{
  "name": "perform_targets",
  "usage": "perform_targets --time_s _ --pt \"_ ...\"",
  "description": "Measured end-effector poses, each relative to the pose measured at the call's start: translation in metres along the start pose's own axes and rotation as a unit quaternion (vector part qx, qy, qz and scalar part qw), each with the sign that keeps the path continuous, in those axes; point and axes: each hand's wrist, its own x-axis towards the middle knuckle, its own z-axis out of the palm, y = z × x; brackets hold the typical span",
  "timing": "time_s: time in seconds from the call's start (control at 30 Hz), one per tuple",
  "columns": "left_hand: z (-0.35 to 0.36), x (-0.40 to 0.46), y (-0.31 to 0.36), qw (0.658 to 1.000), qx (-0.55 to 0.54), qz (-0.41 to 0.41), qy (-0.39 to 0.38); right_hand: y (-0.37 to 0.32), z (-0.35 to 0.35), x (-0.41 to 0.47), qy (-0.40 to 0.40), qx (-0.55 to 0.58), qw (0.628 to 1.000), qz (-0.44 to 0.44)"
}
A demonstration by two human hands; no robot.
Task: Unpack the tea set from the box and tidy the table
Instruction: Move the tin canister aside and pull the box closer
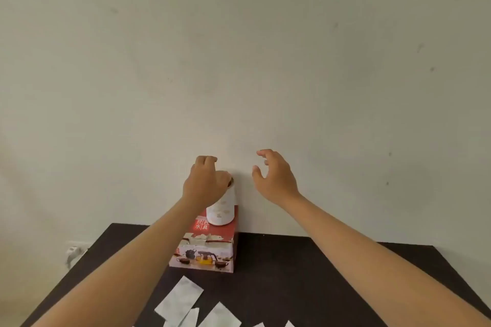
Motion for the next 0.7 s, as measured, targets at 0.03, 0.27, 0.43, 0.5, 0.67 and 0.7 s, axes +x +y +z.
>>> perform_targets --time_s 0.03,0.27,0.43,0.5,0.67,0.7 --pt "0.000 -0.001 -0.011 1.000 0.010 -0.014 -0.011 0.001 0.011 0.000 -0.012 -0.005 1.000 0.014" --pt "0.038 -0.010 -0.097 0.987 0.073 -0.080 -0.118 0.027 0.094 -0.002 -0.058 -0.020 0.996 0.060" --pt "0.084 -0.015 -0.129 0.966 0.123 -0.063 -0.217 0.043 0.137 0.006 -0.070 -0.048 0.995 0.060" --pt "0.105 -0.018 -0.134 0.957 0.128 -0.075 -0.248 0.049 0.149 0.009 -0.074 -0.057 0.994 0.052" --pt "0.148 -0.030 -0.137 0.942 0.148 -0.111 -0.279 0.068 0.171 0.007 -0.094 -0.025 0.994 0.055" --pt "0.154 -0.033 -0.138 0.943 0.158 -0.110 -0.271 0.070 0.175 0.005 -0.093 -0.014 0.994 0.054"
